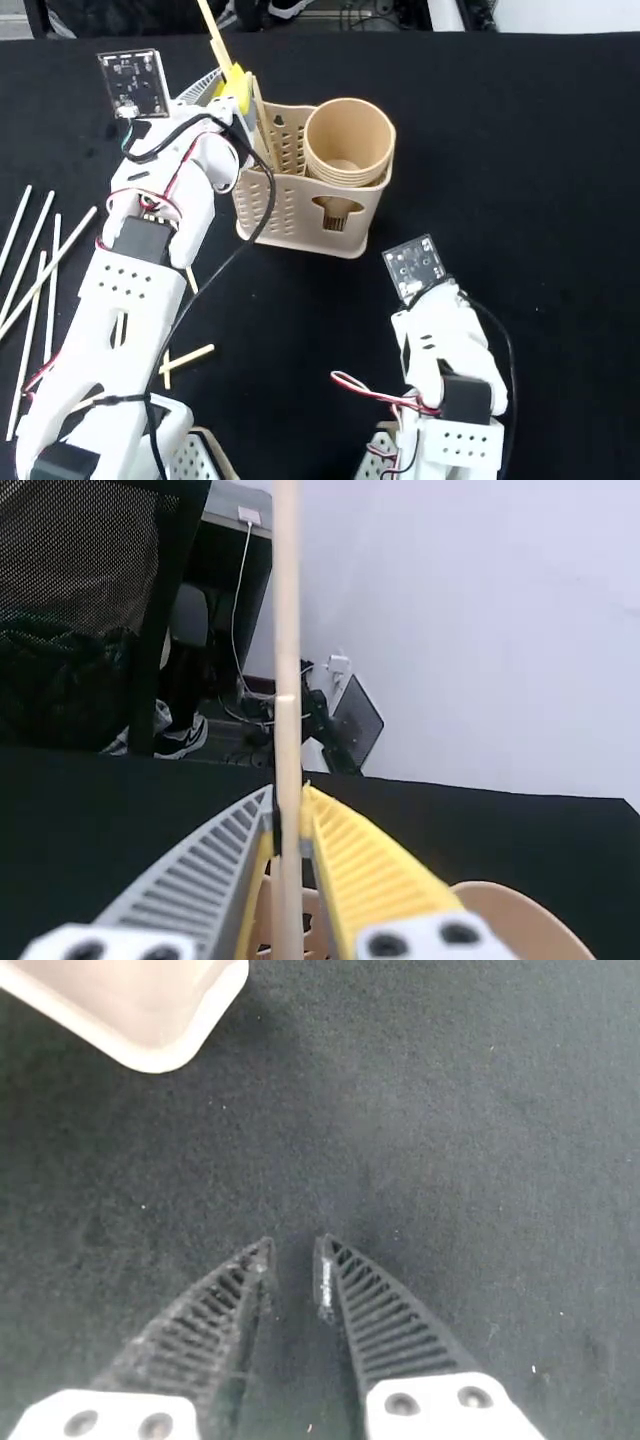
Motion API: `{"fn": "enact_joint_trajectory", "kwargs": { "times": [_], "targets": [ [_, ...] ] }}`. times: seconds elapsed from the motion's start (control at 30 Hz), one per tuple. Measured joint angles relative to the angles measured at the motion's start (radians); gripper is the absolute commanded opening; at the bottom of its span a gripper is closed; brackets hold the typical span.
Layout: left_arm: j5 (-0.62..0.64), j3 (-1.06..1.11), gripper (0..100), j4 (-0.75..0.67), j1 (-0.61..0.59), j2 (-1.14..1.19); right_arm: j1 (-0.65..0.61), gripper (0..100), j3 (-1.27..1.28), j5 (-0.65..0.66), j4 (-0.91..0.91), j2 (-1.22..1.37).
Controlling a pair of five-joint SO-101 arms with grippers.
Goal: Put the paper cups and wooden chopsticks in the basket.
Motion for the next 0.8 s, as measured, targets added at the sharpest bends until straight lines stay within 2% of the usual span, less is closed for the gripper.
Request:
{"fn": "enact_joint_trajectory", "kwargs": {
  "times": [0.17, 0.3, 0.57, 0.7, 0.8],
  "targets": [
    [0.000, 0.025, 4, 0.000, 0.000, -0.002, 0.000, 8.2, 0.000, 0.000, 0.000, 0.000],
    [-0.025, 0.074, 12, 0.005, 0.009, -0.002, 0.000, 8.2, 0.000, 0.000, 0.000, 0.000],
    [-0.043, 0.098, 17, 0.032, 0.018, 0.000, 0.000, 8.2, 0.000, 0.000, 0.000, 0.000],
    [-0.060, 0.009, 17, 0.230, 0.003, -0.002, 0.000, 8.2, 0.000, 0.000, 0.000, 0.000],
    [-0.117, -0.114, 17, 0.445, -0.075, -0.002, 0.000, 8.2, 0.000, 0.000, 0.000, 0.000]
  ]
}}
